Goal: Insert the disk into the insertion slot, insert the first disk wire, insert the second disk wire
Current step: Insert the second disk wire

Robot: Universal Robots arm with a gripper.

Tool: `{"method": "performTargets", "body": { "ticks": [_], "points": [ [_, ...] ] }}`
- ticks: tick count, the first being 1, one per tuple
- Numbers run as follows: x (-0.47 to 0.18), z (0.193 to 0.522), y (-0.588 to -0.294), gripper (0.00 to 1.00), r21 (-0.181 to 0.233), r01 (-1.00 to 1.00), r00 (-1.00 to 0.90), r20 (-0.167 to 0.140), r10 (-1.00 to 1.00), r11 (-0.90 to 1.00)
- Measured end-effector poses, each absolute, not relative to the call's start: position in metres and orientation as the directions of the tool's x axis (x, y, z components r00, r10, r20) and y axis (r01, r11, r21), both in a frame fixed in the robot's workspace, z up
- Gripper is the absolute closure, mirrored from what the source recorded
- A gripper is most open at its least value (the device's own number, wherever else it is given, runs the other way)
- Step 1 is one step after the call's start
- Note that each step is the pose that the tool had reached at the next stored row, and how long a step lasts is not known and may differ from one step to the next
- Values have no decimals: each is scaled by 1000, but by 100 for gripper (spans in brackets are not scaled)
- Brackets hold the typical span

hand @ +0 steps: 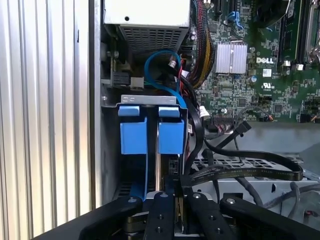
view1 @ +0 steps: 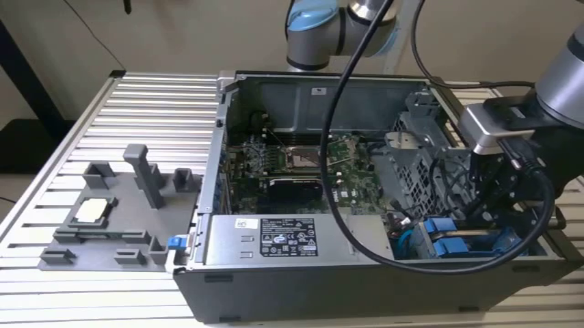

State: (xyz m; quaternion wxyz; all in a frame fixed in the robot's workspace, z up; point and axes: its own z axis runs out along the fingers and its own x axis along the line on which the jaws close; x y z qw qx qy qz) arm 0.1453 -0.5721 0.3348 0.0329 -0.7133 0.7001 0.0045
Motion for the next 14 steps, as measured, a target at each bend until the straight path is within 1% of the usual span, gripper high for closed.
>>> {"method": "performTargets", "body": {
  "ticks": [7,9,10,14],
  "points": [
    [145,332,-572,84,-41,-999,20,-54,-998,-18],
    [146,330,-572,82,-41,-999,20,-56,-998,-18],
    [146,331,-572,77,-41,-999,20,-55,-998,-18],
    [145,343,-573,77,-35,-999,19,-57,-998,-17]
  ]
}}
